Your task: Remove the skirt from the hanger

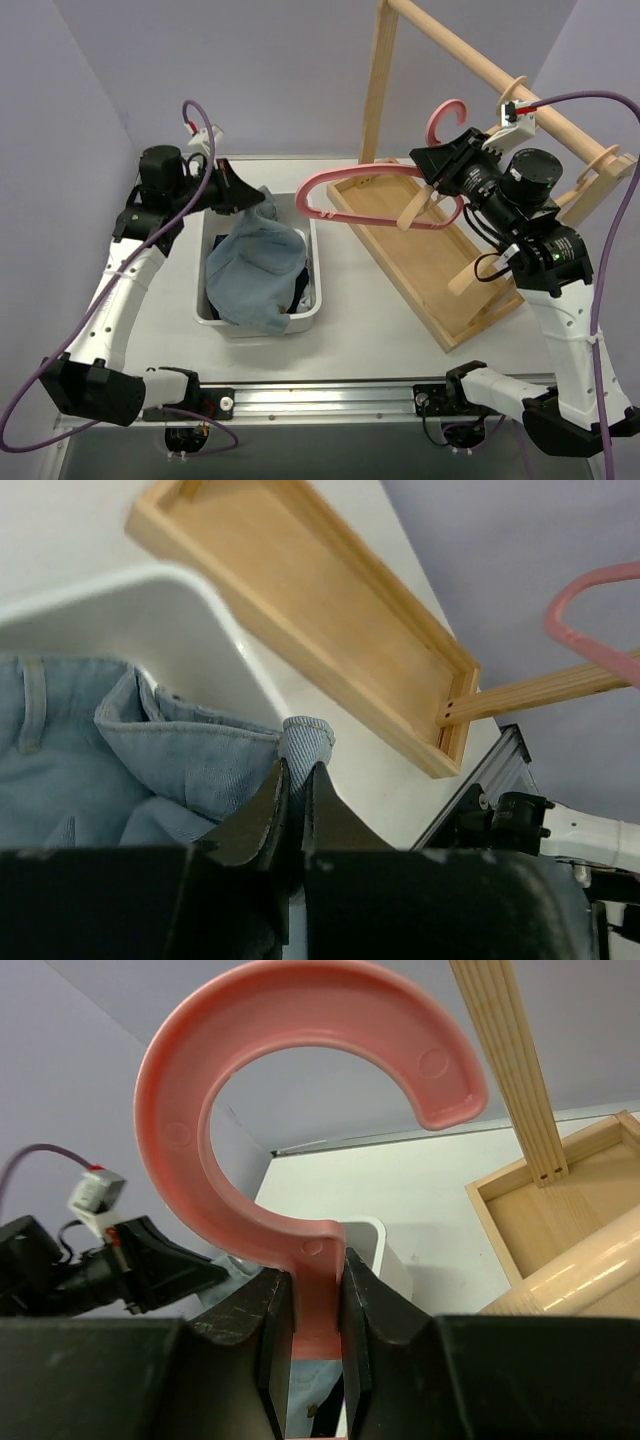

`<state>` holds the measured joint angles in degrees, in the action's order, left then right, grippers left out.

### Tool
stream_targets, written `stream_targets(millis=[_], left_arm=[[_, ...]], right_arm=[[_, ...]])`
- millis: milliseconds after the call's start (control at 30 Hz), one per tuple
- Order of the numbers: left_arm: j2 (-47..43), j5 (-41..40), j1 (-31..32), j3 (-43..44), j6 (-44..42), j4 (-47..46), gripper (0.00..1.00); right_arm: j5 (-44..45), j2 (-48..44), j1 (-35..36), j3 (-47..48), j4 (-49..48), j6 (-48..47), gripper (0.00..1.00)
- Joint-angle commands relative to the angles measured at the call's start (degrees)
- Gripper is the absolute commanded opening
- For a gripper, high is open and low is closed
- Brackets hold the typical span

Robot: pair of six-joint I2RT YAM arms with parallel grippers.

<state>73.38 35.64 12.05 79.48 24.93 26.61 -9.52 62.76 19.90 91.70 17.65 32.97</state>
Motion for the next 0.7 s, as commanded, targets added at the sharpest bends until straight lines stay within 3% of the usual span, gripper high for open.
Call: stream_targets(millis=[0,67,133,300,367,467,567,600,667], left_arm=[[1.32,0.91,-0.1,-9.49,5.2,-3.12,0.02],[-0.6,4.07,0.51,-21.04,14.41,-15.01,0.02],[-2.97,2.87,1.91,-26.29,18.3,-18.78,0.02],[-3.34,-9.41,4.2,-26.24,13.32,-9.58,0.02],[-1.32,-14.61,6.3,-24.21,9.45,-4.67,0.09],[0.88,-21.04,7.8,-23.58,8.03,-5.68,0.15],[1.94,-23.07,8.07,-23.15,8.03,-7.01,0.25],[1.94,-23.42,8.59,-22.45,7.77,-6.84,0.45],[0.98,-25.35,9.56,-19.12,5.84,-5.09,0.67]], right_arm=[[-0.59,-0.97,-0.21,-0.65,-3.24,-0.45,0.0],[-0.5,-0.89,-0.3,-0.65,-2.97,-0.63,0.0],[-0.5,-1.06,-0.3,-0.73,-2.71,-0.63,0.0],[-0.41,-2.03,-0.3,-1.78,-2.53,-0.54,0.0],[-0.41,-2.21,-0.3,-2.23,-2.53,-0.37,0.0],[-0.68,-2.56,-0.3,-3.54,-3.41,0.34,0.0],[-1.55,-2.12,-0.21,-4.43,-3.59,0.17,0.0],[-1.73,-1.6,-0.3,-4.43,-2.8,-0.1,0.0],[-1.99,-0.98,-0.3,-4.16,-1.83,-0.71,0.0]])
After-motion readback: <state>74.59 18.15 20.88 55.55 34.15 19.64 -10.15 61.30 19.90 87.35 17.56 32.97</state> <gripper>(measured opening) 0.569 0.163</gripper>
